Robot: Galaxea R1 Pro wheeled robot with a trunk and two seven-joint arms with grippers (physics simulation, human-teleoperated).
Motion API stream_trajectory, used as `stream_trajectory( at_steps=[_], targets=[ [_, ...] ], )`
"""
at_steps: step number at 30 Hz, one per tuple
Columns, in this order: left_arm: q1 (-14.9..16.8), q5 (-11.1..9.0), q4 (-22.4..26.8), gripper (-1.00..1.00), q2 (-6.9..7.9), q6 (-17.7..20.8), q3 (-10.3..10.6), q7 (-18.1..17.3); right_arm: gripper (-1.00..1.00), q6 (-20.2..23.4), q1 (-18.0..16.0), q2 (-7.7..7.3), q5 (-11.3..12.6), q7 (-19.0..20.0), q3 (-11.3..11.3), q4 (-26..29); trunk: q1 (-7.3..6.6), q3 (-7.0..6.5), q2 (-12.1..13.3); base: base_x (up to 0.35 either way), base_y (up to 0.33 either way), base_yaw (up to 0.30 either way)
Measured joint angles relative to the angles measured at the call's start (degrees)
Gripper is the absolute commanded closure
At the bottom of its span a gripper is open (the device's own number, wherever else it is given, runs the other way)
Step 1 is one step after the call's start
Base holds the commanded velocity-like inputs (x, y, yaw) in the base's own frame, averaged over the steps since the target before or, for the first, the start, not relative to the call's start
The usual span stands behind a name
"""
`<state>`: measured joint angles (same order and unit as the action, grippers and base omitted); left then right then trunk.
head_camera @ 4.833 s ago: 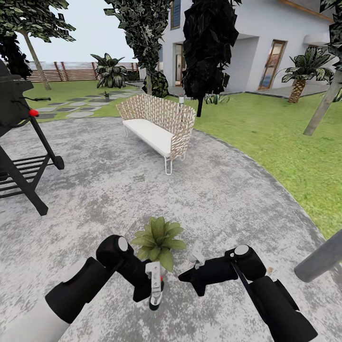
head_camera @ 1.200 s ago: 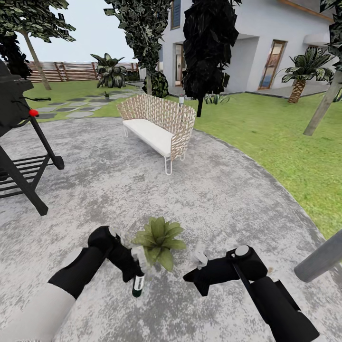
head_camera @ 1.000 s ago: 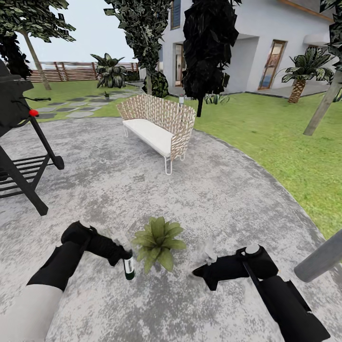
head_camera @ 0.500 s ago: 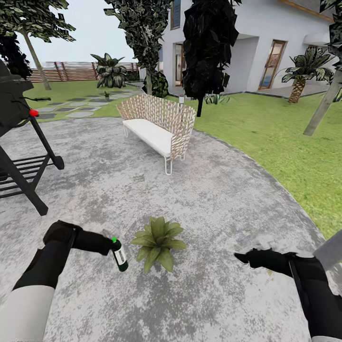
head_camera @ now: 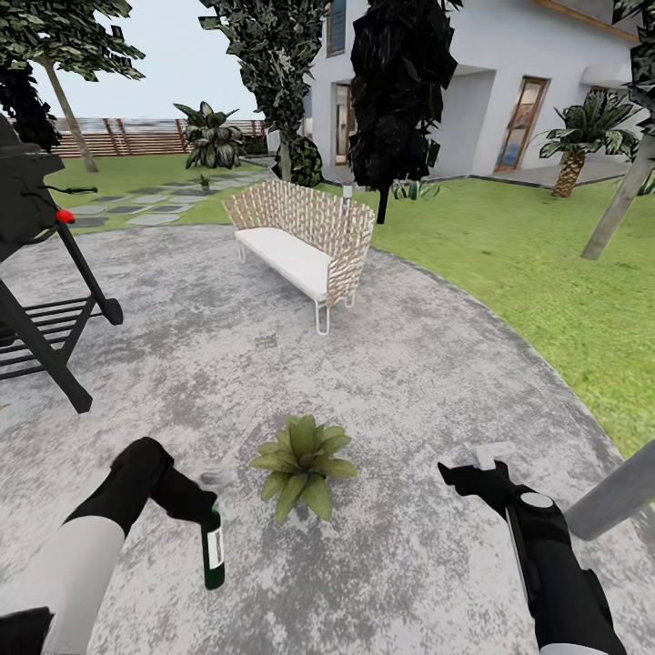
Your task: Pick up the pesticide atomizer in the garden and spray insectifuge to fully cover both potted plants in the garden.
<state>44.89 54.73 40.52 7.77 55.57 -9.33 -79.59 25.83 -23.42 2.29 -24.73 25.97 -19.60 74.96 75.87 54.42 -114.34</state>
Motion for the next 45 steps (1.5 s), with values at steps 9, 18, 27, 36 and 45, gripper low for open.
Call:
stream_trajectory(
  at_steps=[9, 18, 27, 36, 45],
  targets=[
    [0.8, 0.1, -0.9, 1.00, 0.00, 0.0, 3.7, -0.3, -1.00, 0.6, 0.0, 0.02, 0.2, -0.1, 0.0, 0.0, 0.00, 0.00, 0.0, 0.000, 0.000, 0.000],
    [5.1, 0.3, -5.8, 1.00, -0.02, 0.0, 8.1, -0.6, -1.00, 1.5, 0.0, 0.10, 0.2, -0.1, 0.1, 0.1, 0.00, 0.00, 0.0, 0.000, 0.000, 0.000],
    [5.5, 0.4, -6.2, 1.00, -0.05, 0.0, 9.5, -0.6, -1.00, 13.2, 0.0, 0.07, 0.3, -0.1, 0.0, 0.5, -0.01, 0.00, 0.0, 0.020, 0.001, -0.088],
    [5.4, 0.4, -6.0, 1.00, -0.05, -0.1, 9.6, -0.6, -1.00, 13.6, 0.0, -0.04, 0.3, -0.1, -0.1, 0.4, -0.03, 0.00, 0.0, 0.253, 0.126, -0.015],
    [5.0, 0.4, -5.8, 1.00, -0.06, -0.1, 9.7, -0.6, -1.00, 13.7, 0.0, -0.07, 0.3, -0.1, -0.1, 0.5, 0.00, 0.00, 0.0, 0.164, 0.101, -0.203]
  ],
)
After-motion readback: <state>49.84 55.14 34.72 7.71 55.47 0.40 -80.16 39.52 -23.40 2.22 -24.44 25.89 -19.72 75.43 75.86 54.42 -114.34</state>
